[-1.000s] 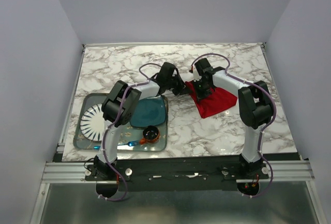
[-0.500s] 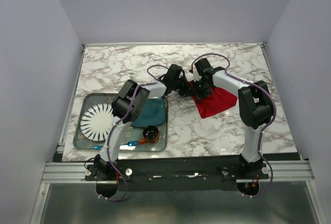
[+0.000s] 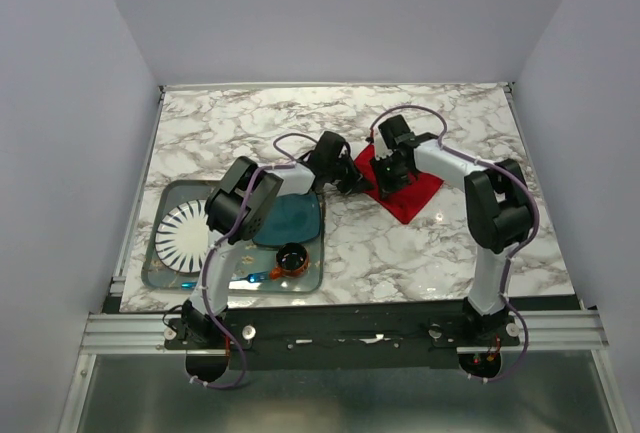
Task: Fold the napkin, place the utensils inside, and roll it up
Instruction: Roll the napkin with the utensil
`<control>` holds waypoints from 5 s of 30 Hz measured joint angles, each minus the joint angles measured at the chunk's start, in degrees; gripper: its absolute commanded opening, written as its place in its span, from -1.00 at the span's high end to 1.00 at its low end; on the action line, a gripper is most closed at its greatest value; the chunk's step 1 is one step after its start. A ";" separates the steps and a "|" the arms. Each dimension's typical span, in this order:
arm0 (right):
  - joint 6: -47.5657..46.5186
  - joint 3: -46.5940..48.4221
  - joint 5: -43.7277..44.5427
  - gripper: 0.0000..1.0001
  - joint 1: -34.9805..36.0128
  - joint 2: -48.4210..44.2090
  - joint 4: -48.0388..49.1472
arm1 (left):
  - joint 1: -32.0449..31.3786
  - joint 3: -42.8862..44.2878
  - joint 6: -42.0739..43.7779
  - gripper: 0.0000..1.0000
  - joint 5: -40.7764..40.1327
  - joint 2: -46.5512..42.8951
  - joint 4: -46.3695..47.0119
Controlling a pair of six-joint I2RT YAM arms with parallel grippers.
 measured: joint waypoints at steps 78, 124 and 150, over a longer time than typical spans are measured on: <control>-3.17 -2.43 -47.87 0.93 -9.33 9.84 3.37 | -0.87 -8.44 14.32 -0.40 -6.75 -21.33 -15.78; 4.55 -6.73 -48.33 0.08 -11.87 6.82 8.90 | -4.66 -9.01 -6.97 1.00 -17.66 -10.51 -7.30; 14.97 -19.58 20.87 -0.18 17.59 -13.05 16.87 | -5.01 -3.23 -5.55 1.00 -18.12 -9.16 -16.20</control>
